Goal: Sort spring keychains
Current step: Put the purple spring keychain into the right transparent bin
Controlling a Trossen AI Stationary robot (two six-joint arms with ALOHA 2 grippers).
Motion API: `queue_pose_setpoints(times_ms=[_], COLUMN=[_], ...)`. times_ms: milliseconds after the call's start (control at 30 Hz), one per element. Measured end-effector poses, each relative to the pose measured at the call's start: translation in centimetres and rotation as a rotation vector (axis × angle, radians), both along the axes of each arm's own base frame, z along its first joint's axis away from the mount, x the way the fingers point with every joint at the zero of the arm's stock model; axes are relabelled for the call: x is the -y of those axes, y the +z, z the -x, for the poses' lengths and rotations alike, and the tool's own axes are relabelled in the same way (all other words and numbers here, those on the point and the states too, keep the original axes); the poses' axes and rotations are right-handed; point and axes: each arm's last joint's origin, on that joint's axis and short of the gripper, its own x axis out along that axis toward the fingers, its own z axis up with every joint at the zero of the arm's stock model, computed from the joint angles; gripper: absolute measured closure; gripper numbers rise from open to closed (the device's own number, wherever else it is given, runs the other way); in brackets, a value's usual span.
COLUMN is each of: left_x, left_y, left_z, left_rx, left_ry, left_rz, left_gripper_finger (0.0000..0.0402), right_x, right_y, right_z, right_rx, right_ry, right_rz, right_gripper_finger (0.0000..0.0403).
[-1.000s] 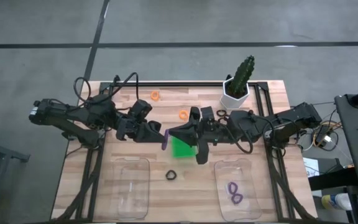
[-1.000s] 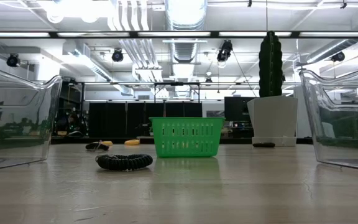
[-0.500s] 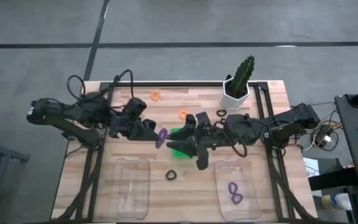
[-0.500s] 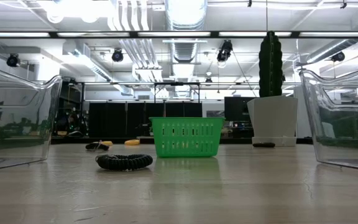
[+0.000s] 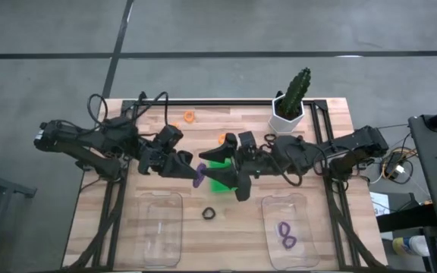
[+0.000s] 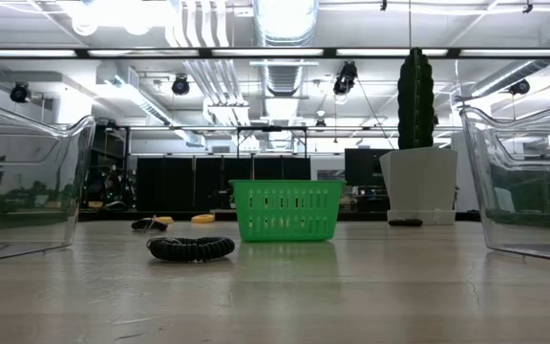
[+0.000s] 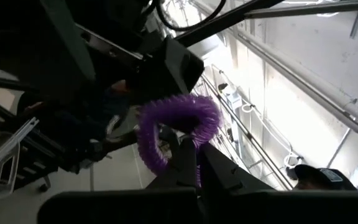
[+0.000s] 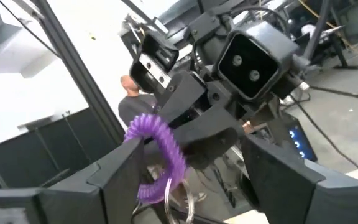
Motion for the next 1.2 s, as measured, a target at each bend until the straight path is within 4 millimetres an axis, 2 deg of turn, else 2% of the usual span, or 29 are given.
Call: queue_pose_setpoints(times_ms=[100,467,567,700,900,1033,1200], left_x=[0.1,0.1,0.1,0.1,0.1,-0.1,-0.6], left_y=[-0.2,0.1,0.1,0.0,0.0,0.4,0.3], left_z=[-0.3,-0.1,-0.1,-0.2,-0.1,0.6,1.9], left_rx=[-0.005,0.016,0.011,-0.004,0.012,0.036,-0.028], left_ry=[-0.019,-0.023,-0.027,-0.030,-0.022,-0.017,-0.034], left_rz=[0.003,0.016,0.022,0.025,-0.002,-0.017,-0.058], left_gripper_finger=[0.0401,0.0401,0.0401,0.0398,0.0368,0.0325,0.0276], right_x=[0.1,0.2,0.4,0.6,0.5,0.5,0.1], right_y=[-0.6,-0.4,-0.4,-0.5,-0.4,-0.4,-0.1], right_z=[-0.7,-0.9,-1.0,-1.1,-1.1,-1.1,-0.6], right_rx=[0.004,0.020,0.018,0.020,0.020,0.021,0.031], right_ry=[0.025,0.022,0.018,0.012,0.014,0.013,0.030], right_rz=[-0.018,-0.022,-0.022,-0.016,-0.016,-0.010,-0.010], right_gripper_finger=[0.0150,0.0224,0.0272,0.0371,0.0390,0.0392,0.0394])
